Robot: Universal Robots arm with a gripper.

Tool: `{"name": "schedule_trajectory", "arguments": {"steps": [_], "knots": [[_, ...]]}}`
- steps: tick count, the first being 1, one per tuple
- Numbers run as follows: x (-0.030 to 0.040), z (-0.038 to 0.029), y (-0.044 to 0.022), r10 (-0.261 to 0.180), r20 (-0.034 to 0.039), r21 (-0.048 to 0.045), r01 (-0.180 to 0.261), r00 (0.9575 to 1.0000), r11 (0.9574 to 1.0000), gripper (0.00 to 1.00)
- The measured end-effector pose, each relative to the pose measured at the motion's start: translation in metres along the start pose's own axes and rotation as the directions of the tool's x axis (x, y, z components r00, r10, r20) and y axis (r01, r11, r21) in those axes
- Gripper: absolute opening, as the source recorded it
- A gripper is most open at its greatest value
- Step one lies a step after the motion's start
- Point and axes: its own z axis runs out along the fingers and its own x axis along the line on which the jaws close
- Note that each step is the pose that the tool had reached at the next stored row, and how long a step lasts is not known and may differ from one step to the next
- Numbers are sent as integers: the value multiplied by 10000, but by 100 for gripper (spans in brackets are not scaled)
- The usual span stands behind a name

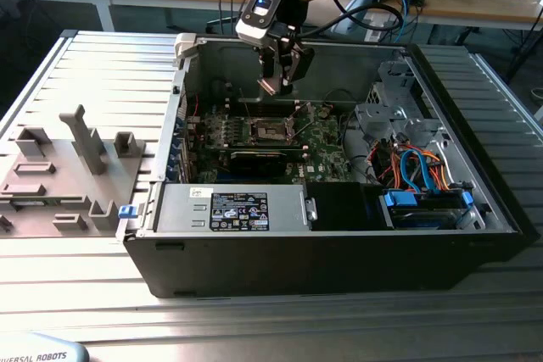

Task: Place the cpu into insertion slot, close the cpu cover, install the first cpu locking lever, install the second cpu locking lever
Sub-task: 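Place the cpu into insertion slot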

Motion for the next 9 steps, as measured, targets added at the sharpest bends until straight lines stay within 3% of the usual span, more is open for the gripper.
{"name": "schedule_trajectory", "arguments": {"steps": [9], "knots": [[0, 3, 0, 104, 2, 1, -104, 9999, 9999, 54]]}}
